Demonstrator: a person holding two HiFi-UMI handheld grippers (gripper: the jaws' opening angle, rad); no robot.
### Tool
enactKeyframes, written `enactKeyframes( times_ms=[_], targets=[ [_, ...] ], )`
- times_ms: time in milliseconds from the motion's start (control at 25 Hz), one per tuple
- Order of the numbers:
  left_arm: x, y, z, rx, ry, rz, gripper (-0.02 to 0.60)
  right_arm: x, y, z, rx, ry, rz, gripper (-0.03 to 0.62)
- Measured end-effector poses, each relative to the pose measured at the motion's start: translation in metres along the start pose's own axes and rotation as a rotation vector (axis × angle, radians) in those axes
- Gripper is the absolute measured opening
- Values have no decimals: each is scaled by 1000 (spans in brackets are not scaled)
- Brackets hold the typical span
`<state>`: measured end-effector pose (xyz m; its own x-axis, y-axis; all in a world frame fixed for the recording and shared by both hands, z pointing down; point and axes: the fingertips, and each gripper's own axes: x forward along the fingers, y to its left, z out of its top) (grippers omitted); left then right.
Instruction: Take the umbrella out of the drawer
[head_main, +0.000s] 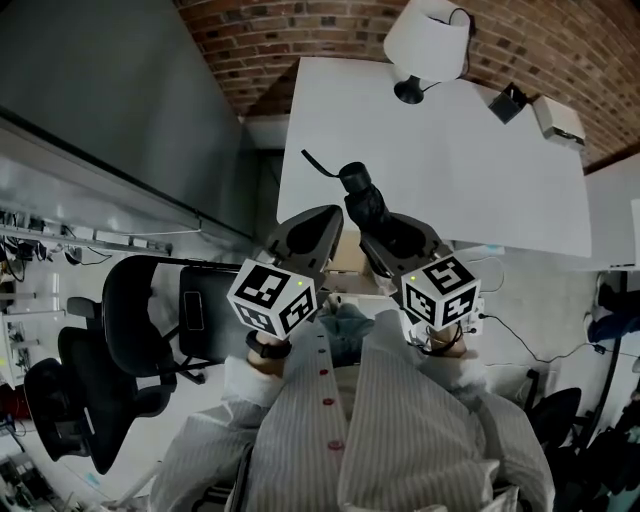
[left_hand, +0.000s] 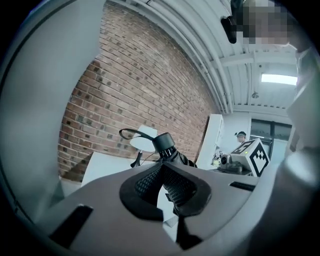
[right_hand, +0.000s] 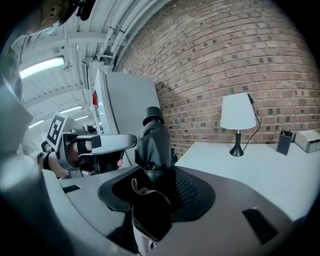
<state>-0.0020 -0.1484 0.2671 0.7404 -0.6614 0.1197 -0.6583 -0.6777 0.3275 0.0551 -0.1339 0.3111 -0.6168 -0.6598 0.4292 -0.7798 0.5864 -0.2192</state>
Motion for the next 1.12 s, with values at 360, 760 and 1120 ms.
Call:
enactKeyframes(
  times_ms=[360,760,1120],
  targets=[
    [9,-23,7,25,13,-54,0,-34,-2,28,45,-110,-15,192],
    [4,-29,9,35,6,-66,0,-42,4,37,44,-147,-18,192],
    [3,-31,7,35,16,-80,0,-44,8,40,41,-150,-23,192]
  ],
)
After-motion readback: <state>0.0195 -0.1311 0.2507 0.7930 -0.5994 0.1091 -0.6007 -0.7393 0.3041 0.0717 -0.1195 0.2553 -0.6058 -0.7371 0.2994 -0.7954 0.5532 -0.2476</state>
